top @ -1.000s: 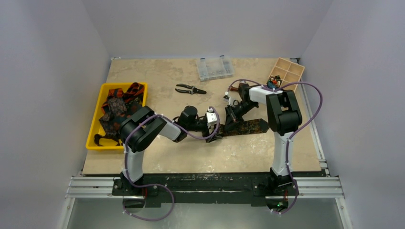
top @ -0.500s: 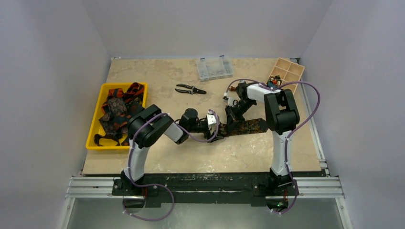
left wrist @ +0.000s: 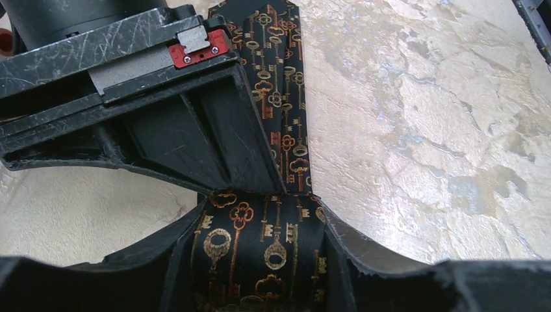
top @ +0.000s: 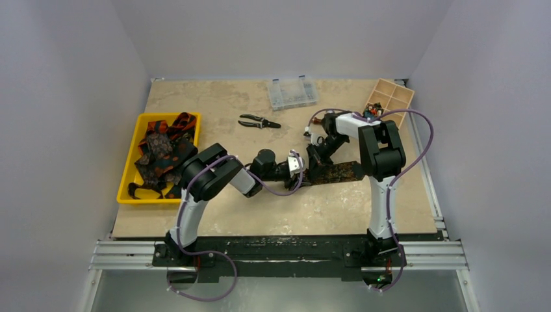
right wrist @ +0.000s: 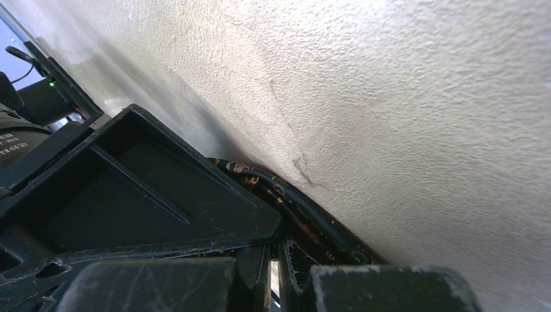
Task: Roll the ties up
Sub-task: Roll the tie at the center of the board.
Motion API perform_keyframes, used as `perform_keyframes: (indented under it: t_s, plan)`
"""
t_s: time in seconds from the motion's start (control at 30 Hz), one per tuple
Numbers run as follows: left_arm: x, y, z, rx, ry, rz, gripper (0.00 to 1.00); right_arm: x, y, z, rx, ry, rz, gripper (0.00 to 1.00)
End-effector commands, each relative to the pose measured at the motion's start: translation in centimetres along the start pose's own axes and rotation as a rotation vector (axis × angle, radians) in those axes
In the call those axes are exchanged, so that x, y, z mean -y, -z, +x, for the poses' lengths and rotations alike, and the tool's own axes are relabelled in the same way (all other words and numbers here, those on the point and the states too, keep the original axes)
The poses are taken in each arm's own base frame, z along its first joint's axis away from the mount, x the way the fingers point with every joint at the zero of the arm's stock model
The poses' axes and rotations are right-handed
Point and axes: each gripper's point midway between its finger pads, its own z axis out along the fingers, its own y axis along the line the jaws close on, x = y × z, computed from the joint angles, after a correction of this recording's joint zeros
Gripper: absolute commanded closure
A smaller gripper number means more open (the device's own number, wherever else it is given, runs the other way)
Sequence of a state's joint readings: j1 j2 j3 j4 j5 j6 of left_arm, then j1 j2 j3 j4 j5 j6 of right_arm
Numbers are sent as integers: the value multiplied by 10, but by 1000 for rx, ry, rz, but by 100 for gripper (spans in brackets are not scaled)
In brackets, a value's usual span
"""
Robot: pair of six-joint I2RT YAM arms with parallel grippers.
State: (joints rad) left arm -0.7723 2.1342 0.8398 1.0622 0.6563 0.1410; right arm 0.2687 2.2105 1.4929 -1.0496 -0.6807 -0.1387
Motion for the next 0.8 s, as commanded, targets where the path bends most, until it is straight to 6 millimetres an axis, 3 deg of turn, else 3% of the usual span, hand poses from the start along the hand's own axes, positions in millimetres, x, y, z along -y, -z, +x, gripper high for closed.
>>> perform_keyframes:
  t_s: [0.0, 0.13, 0.17, 0.23, 0.43, 0.57, 0.77]
  plan:
    - [-5, -7, 1, 24, -27, -18, 57, 65, -28, -9, -17, 103, 220, 100]
    - [-5, -2, 3, -11, -13, -41, 70, 51, -25, -12, 10, 114, 165, 100]
    - [-3, 2, 5, -33, -9, -44, 73, 40, -24, -12, 19, 122, 115, 100]
    - [-1, 9, 10, -84, 8, -51, 79, 28, -15, -11, 32, 139, 82, 90]
    - [16, 38, 42, -233, 103, -42, 92, -4, 43, -13, 159, 223, -109, 70]
    - [24, 45, 52, -288, 150, -22, 95, -1, 64, -10, 211, 238, -121, 67]
    - [28, 47, 61, -343, 146, 18, 96, 15, 67, -36, 280, 202, -23, 68]
